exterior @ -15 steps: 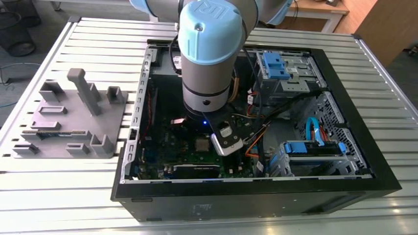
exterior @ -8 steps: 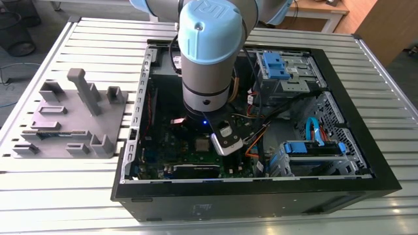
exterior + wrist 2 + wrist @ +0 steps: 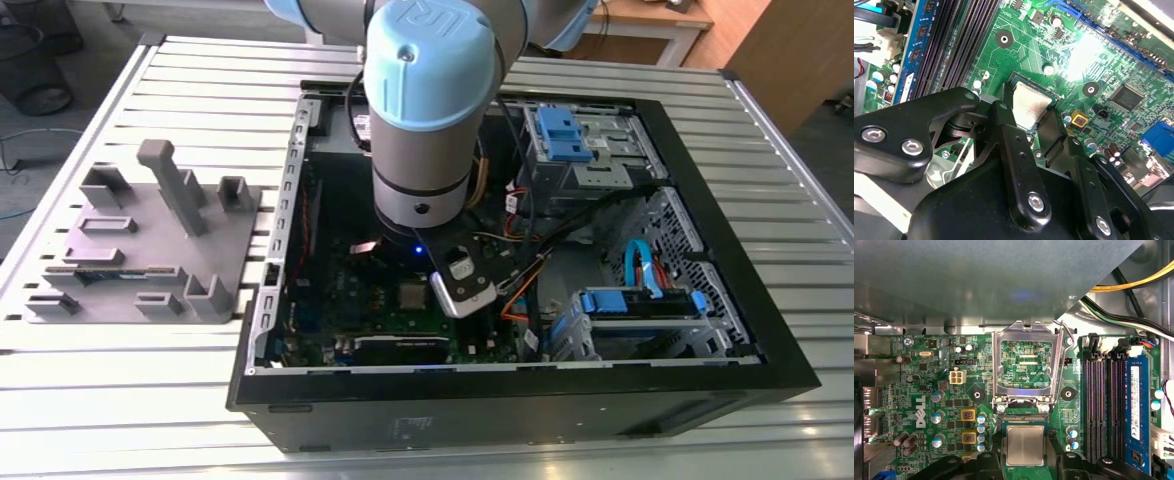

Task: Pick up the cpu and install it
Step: 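Place the cpu into insertion slot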

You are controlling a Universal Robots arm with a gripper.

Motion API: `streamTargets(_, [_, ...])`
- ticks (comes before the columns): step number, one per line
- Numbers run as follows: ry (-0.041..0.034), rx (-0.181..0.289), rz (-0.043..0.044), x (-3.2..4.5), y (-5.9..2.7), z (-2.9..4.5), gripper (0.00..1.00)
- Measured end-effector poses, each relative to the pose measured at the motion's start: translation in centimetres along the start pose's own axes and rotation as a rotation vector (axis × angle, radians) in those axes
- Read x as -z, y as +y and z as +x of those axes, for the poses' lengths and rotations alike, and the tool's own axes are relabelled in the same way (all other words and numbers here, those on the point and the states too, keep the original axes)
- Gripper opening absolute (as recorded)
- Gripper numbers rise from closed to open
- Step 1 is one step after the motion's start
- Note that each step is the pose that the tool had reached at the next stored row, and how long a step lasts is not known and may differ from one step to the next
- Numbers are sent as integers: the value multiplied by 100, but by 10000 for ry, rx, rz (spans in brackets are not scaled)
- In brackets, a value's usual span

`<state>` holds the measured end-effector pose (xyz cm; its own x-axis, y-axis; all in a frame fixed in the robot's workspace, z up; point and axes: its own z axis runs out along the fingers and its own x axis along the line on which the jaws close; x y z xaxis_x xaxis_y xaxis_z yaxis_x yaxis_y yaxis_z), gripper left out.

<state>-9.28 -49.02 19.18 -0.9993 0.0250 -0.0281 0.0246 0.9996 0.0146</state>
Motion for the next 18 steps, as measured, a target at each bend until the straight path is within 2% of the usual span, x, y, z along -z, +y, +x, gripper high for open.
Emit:
streamTargets(5, [0, 0, 2, 3, 0, 0, 45])
streamTargets(6, [1, 0, 2, 3, 0, 0, 41])
streamTargets(18, [0, 0, 0, 7, 0, 0, 38])
